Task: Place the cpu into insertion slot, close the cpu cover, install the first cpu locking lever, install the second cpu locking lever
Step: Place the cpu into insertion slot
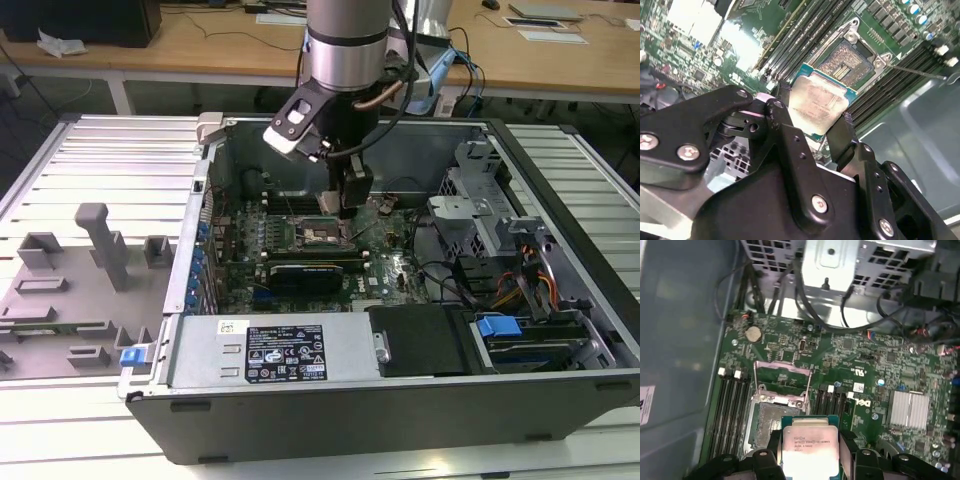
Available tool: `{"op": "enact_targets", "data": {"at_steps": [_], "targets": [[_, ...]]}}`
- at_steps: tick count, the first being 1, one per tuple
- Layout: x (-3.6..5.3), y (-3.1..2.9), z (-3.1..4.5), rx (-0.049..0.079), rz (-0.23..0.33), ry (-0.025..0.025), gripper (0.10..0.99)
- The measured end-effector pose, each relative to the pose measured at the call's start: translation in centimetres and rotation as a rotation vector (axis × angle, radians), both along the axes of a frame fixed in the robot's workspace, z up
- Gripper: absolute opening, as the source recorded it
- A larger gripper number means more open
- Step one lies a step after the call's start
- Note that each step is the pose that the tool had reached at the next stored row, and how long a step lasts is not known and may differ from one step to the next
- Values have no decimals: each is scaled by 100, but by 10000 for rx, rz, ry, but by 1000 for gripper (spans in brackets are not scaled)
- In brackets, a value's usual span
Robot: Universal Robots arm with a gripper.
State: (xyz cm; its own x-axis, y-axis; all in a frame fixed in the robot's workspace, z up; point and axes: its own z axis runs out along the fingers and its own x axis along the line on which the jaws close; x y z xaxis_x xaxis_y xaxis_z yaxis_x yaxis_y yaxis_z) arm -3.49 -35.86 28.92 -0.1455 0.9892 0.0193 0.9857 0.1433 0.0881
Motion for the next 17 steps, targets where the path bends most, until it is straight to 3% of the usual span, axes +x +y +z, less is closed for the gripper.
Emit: {"op": "enact_targets", "data": {"at_steps": [11,17], "targets": [[-14,5,-199,0,-1253,0,541],[-44,72,-345,0,-1416,-1,541]]}}
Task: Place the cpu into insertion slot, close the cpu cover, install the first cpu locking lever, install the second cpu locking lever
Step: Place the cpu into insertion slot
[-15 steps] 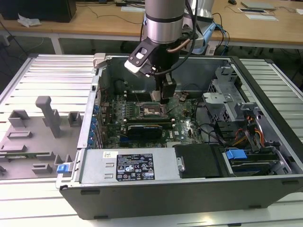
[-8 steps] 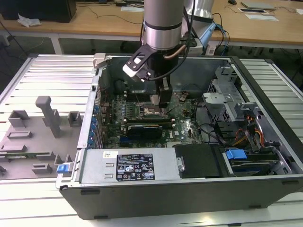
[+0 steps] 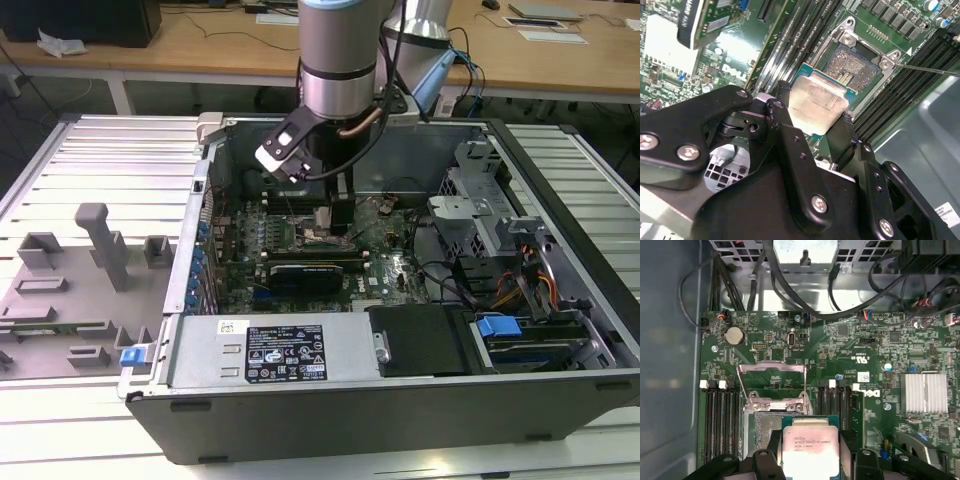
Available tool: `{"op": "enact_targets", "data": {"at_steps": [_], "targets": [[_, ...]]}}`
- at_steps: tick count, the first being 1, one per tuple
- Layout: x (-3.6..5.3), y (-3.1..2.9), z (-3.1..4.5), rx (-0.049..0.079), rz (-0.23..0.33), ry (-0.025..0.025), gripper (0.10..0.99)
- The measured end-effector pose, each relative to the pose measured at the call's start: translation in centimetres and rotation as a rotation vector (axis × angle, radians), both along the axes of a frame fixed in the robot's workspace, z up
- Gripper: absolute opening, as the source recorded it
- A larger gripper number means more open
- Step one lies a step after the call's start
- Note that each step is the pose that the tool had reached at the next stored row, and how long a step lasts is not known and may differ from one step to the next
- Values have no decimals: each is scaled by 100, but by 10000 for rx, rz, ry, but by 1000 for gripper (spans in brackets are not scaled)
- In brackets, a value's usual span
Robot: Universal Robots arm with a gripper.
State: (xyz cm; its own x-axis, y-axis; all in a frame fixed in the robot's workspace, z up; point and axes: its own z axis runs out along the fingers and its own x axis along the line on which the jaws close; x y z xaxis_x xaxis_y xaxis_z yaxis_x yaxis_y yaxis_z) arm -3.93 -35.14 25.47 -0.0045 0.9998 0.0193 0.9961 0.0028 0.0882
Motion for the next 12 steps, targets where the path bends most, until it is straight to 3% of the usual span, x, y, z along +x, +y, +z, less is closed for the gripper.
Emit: {"op": "enact_targets", "data": {"at_steps": [12], "targets": [[-12,97,-179,0,-102,0,541]]}}
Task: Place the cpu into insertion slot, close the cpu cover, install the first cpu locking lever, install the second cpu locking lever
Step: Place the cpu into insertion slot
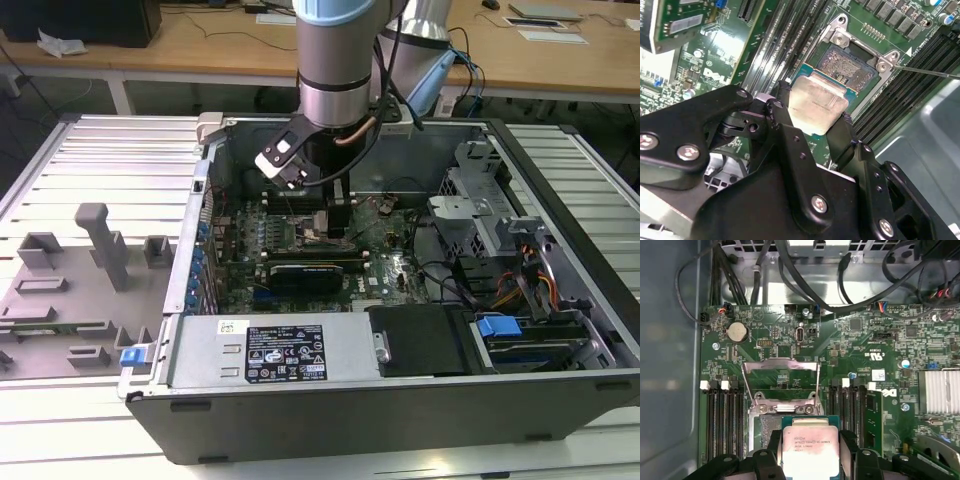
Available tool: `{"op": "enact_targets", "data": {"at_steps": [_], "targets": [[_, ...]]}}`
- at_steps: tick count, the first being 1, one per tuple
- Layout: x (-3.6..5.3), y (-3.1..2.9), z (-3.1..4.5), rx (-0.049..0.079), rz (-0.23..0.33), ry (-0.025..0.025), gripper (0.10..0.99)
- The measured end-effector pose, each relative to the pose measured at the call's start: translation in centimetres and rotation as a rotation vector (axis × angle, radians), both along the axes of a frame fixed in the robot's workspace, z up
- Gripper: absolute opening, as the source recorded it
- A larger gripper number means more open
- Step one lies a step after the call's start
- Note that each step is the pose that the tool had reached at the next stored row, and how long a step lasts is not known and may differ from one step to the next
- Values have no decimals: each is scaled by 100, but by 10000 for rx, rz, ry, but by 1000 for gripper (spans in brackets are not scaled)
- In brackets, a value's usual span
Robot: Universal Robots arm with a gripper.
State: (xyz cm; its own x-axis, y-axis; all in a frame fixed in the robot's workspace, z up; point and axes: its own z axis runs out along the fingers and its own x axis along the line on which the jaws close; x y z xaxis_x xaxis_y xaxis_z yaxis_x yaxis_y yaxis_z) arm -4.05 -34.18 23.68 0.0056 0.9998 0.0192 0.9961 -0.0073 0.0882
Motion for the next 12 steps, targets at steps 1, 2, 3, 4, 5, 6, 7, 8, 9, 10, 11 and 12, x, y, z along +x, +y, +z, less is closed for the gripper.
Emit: {"op": "enact_targets", "data": {"at_steps": [1,2,3,4,5,6,7,8,9,10,11,12], "targets": [[-2,10,-20,0,0,0,541],[-7,19,-41,0,0,0,541],[-16,27,-59,0,-1,0,541],[-28,36,-82,-1,0,1,541],[-35,41,-94,0,0,0,541],[-45,49,-111,0,0,0,541],[-57,60,-129,0,0,-1,541],[-62,65,-138,0,0,0,541],[-67,70,-148,0,-1,0,541],[-71,76,-163,0,1,0,541],[-75,83,-182,0,0,0,541],[-76,91,-194,-1,1,1,541]]}}
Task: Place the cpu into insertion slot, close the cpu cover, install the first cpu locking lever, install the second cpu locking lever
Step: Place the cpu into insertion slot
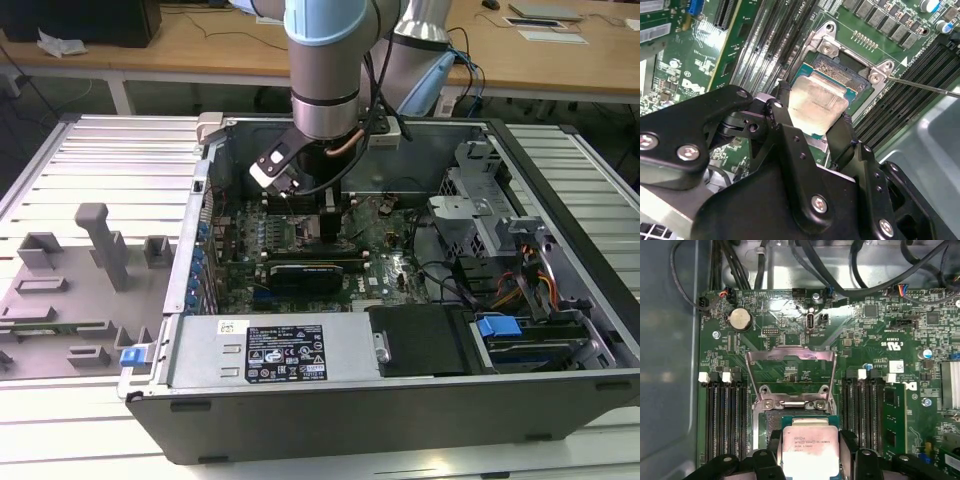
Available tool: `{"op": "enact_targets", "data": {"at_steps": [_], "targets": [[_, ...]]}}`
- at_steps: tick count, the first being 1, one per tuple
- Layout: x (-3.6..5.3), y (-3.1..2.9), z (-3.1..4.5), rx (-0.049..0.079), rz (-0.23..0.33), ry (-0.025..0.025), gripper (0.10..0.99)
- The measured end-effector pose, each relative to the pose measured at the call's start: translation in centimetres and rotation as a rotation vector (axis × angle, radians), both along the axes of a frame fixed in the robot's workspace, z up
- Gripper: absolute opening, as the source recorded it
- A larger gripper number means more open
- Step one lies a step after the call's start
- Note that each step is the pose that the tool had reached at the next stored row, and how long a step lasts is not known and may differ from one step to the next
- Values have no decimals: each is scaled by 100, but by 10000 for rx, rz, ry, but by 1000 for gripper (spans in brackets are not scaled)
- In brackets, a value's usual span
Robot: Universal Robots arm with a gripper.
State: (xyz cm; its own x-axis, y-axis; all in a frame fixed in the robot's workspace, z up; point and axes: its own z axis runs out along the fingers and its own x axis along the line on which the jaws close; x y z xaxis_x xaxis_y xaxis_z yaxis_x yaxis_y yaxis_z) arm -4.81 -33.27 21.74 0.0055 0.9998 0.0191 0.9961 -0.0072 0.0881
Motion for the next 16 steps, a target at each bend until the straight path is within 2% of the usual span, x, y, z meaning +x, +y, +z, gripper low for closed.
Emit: {"op": "enact_targets", "data": {"at_steps": [9,16], "targets": [[-28,125,-87,-96,0,-1,541],[-37,151,-170,-108,1,-1,541]]}}
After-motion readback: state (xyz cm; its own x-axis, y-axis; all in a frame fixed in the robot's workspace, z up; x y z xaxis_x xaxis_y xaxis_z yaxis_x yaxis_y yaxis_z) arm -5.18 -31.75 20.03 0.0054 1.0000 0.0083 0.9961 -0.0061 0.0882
